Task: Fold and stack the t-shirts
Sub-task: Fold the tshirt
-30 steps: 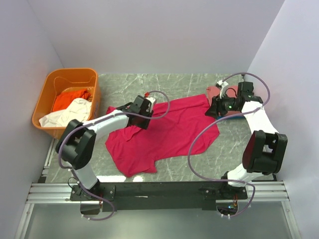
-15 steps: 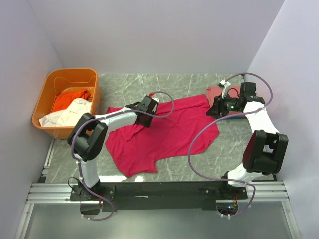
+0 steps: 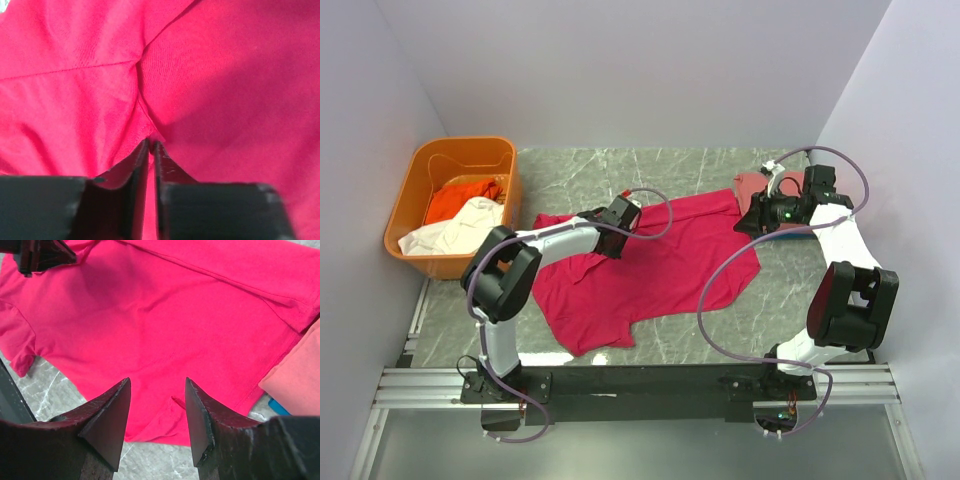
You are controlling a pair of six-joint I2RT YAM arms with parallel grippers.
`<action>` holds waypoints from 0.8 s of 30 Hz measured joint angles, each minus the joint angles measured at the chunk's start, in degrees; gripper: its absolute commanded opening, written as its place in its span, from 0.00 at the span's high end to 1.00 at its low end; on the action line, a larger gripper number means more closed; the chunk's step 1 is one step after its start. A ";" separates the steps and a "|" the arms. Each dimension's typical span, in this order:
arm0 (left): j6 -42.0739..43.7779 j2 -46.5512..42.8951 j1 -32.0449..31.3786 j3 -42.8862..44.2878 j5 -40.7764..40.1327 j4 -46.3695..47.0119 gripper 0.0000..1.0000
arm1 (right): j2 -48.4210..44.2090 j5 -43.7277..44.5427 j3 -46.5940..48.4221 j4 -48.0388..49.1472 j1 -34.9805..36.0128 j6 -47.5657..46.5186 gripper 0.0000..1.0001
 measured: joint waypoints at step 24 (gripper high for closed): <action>0.22 -2.03 -2.38 2.10 1.73 -0.26 0.99 | 0.00 -1.05 0.00 -0.52 -0.72 -0.07 0.46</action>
